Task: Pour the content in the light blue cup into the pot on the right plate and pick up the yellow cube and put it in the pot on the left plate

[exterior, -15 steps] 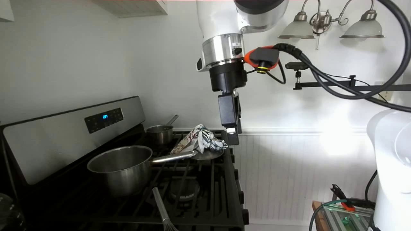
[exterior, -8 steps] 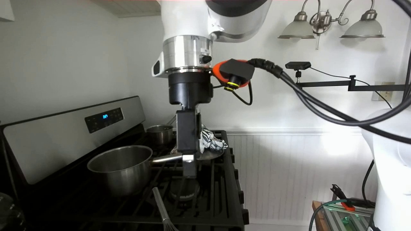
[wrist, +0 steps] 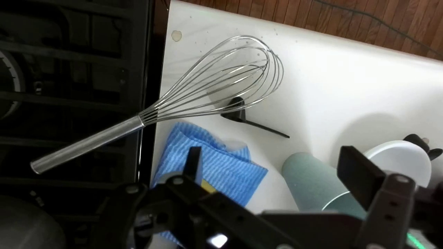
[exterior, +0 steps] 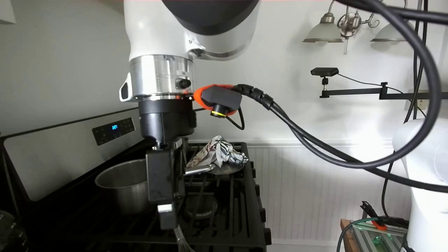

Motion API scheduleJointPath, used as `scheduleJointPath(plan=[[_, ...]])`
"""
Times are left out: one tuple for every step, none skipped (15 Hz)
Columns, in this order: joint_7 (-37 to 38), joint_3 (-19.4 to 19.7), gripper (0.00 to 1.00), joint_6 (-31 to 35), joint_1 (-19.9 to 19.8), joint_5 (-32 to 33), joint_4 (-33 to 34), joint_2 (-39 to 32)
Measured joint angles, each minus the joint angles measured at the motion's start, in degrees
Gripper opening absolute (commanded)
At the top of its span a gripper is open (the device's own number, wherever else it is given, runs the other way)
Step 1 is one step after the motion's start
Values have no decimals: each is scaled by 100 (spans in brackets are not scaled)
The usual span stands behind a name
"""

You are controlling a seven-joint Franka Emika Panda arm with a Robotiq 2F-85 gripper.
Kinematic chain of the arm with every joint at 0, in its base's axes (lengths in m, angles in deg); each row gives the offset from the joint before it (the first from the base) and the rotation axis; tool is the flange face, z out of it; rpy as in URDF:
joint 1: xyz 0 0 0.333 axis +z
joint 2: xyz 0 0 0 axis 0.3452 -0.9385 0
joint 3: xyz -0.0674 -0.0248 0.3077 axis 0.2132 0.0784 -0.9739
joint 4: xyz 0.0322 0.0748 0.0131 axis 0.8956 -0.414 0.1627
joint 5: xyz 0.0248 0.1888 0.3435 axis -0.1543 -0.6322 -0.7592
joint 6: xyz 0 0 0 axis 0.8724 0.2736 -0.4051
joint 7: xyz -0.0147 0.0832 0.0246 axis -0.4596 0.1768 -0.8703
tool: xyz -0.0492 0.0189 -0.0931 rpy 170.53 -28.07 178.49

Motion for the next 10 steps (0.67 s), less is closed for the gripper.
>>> scheduleJointPath(plan=[[0, 0, 100, 0, -6, 0, -6, 33], [0, 0, 100, 0, -6, 0, -6, 46], [0, 0, 100, 0, -7, 0, -7, 49], [0, -3, 100, 0, -6, 0, -6, 49], [-21, -4, 100, 27, -4, -10, -6, 33], [-36, -6, 100, 123, -1, -44, -11, 2], [-56, -12, 100, 290, 6, -94, -27, -38], [-94, -18, 100, 500, 15, -178, -51, -84], [-157, -20, 100, 719, 20, -294, -79, -131], [-243, -23, 100, 929, 25, -436, -96, -187]])
